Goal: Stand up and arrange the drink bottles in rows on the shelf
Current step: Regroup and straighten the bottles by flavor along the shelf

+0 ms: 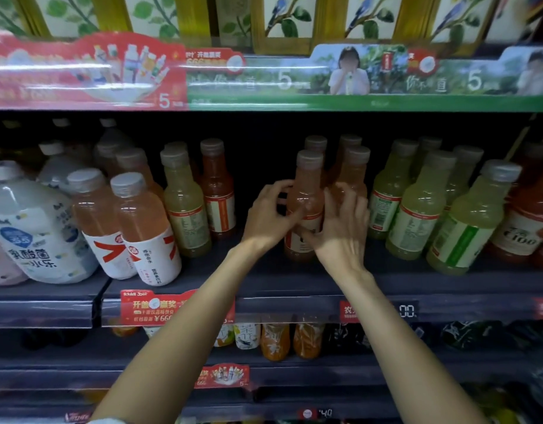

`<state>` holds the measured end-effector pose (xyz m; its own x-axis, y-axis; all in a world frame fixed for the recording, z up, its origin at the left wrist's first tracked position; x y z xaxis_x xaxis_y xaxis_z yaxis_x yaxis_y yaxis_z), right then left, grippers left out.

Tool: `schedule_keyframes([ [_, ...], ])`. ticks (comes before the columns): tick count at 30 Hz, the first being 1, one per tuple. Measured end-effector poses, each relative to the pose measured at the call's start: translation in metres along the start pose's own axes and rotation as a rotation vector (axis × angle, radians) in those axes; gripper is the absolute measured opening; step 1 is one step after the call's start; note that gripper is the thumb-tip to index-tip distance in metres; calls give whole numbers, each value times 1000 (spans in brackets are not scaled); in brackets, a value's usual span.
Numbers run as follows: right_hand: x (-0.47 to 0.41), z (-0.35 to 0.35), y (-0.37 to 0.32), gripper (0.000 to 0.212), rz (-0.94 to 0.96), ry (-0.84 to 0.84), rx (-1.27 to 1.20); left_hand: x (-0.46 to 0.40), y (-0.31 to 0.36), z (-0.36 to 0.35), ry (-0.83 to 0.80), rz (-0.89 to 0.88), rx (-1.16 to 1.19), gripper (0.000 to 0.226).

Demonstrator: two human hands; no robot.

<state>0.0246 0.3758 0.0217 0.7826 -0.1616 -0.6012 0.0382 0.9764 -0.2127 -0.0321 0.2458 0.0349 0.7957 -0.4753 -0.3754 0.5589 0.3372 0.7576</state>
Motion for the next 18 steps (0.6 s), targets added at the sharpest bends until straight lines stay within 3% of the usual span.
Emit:
schedule_keyframes([
  [3,-1,3,7,82,17,35,-13,-6,2,-12,3,-7,0,53],
  [6,0,2,10,74,64,8,-210,-9,2,-22,53,-3,-8,53],
  [11,10,14,-3,44,206,91,-360,1,-1,-20,40,3,-42,58],
  [13,13,15,-16,38,260,86,-366,24,-1,-3,177,-60,-83,52],
  [15,13,9,-32,37,304,37,-399,56,1,24,420,-179,-249,40],
  [18,0,-18,-69,55,293,-253,-558,97,-13,61,633,-205,-356,38],
])
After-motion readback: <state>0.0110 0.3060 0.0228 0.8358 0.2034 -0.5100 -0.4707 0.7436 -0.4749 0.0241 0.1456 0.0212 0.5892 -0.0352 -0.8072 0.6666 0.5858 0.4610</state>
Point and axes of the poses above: each hand's wrist, its own x-axis away from the middle knuckle, its own z-axis out of the back of the hand, y = z × x, the point moved 4 cm from there along -x, towards the middle knuckle, and after that the axes turned 12 degrees about -y, right-handed, at the moved point
